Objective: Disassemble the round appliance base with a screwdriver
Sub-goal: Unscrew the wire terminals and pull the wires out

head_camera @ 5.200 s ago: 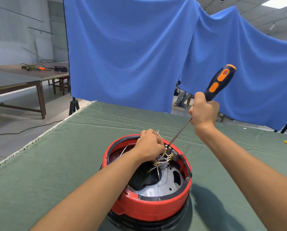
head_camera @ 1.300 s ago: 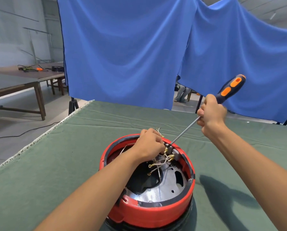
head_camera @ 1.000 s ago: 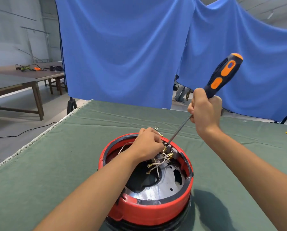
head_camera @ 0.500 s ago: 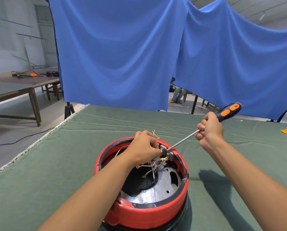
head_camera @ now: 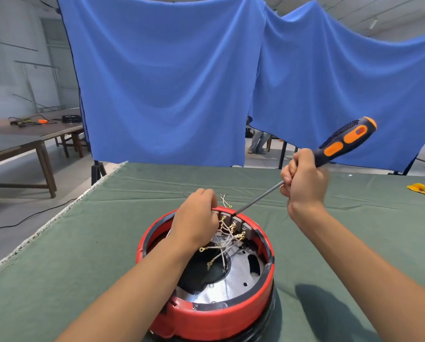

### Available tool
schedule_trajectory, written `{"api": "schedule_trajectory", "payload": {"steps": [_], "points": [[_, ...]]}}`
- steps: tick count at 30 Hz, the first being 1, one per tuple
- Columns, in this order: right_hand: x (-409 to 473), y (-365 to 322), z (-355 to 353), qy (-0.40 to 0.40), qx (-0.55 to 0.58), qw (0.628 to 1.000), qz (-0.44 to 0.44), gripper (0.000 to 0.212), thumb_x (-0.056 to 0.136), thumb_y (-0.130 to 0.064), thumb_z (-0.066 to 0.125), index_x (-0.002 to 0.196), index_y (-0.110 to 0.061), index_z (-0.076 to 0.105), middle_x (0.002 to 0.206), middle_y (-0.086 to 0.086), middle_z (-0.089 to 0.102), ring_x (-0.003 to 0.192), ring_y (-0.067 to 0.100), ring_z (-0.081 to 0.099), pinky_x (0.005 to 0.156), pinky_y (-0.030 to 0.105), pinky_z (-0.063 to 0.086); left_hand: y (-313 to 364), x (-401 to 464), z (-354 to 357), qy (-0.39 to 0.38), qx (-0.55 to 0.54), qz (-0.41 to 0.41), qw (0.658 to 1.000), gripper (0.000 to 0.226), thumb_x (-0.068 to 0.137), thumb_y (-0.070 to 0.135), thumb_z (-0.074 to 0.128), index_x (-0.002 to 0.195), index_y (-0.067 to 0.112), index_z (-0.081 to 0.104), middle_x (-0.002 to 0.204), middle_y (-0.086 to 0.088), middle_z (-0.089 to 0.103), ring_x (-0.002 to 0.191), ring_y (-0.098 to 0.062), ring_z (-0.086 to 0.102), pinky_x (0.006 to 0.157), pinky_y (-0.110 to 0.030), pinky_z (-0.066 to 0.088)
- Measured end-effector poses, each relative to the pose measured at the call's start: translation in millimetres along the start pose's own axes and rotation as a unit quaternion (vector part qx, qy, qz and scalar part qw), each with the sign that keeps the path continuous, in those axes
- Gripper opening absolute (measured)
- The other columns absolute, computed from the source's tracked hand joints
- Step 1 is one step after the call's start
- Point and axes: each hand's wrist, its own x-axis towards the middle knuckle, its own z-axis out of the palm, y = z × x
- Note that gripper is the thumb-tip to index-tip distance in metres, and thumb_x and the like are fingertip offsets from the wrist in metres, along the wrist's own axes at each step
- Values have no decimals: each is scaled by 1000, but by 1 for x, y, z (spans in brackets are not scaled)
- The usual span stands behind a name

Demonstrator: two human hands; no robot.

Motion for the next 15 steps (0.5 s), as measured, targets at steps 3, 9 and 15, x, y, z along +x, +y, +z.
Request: {"api": "schedule_trajectory", "payload": {"steps": [3, 9, 15], "points": [[-9, 1, 2, -29, -14, 999, -36, 40, 78, -13, 46, 43, -21, 31, 39, -5, 27, 35, 10, 29, 39, 15, 20, -1, -3, 2, -44, 45, 9, 998, 16, 83, 4, 47, 87, 12, 60, 104, 0, 54, 101, -19, 48, 80, -33, 42], [-19, -5, 2, -99, -90, 988, -78, 49, 85, -7, 49, 38, -18, 47, 38, 1, 46, 35, 12, 36, 37, 16, 27, -6, -7, 2, -92, 44, 59, 993, 26, 78, 5, 51, 93, 18, 68, 114, 7, 52, 111, -13, 43, 86, -35, 44], [-26, -23, 8, -185, -172, 961, -116, 25, 87, -9, 63, 63, -12, 56, 50, 7, 61, 32, 14, 45, 35, 15, 32, -6, -6, 3, -101, 5, 92, 991, 22, 75, 6, 51, 79, 20, 67, 108, 10, 53, 105, -9, 45, 81, -28, 43]]}}
